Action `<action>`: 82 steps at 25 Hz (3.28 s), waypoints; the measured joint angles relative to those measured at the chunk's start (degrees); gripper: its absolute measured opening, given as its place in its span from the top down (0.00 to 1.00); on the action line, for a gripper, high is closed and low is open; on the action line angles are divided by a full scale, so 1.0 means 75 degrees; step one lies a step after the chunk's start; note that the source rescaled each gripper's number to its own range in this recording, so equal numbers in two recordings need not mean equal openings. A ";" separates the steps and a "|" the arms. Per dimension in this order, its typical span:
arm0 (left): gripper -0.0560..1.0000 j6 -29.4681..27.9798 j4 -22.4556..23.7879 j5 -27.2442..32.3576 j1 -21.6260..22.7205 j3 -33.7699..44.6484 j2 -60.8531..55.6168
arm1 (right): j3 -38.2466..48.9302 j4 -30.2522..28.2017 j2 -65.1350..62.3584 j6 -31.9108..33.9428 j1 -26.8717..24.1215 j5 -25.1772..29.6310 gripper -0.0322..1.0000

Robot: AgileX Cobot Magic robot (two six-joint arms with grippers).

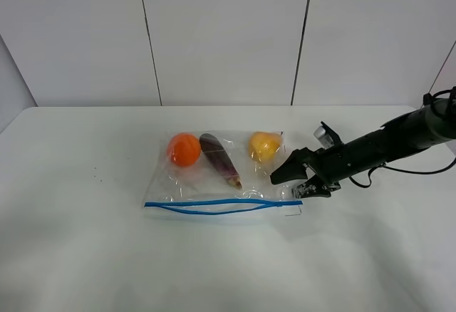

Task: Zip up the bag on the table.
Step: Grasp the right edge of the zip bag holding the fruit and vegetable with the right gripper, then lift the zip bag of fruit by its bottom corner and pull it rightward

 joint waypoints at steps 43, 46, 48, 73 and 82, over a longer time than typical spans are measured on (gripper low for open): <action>0.00 0.0000 0.0000 0.0000 0.0000 0.0000 0.0000 | -0.0002 0.0840 0.0038 0.0249 0.0116 0.1436 0.97; 0.00 0.0000 0.0000 0.0000 0.0000 0.0000 0.0000 | -0.0002 0.1136 0.0015 0.0633 0.0116 0.1452 0.97; 0.00 0.0000 0.0000 0.0000 0.0000 0.0000 0.0000 | -0.0002 0.1187 -0.0042 0.0806 0.0116 0.1457 0.97; 0.00 0.0000 0.0000 0.0000 0.0000 0.0000 0.0000 | -0.0015 0.1242 -0.0969 0.1426 0.0116 0.1440 0.97; 0.00 0.0000 0.0000 0.0000 0.0000 0.0000 0.0000 | -0.0015 0.1034 -0.0978 0.1962 0.0116 0.1447 0.97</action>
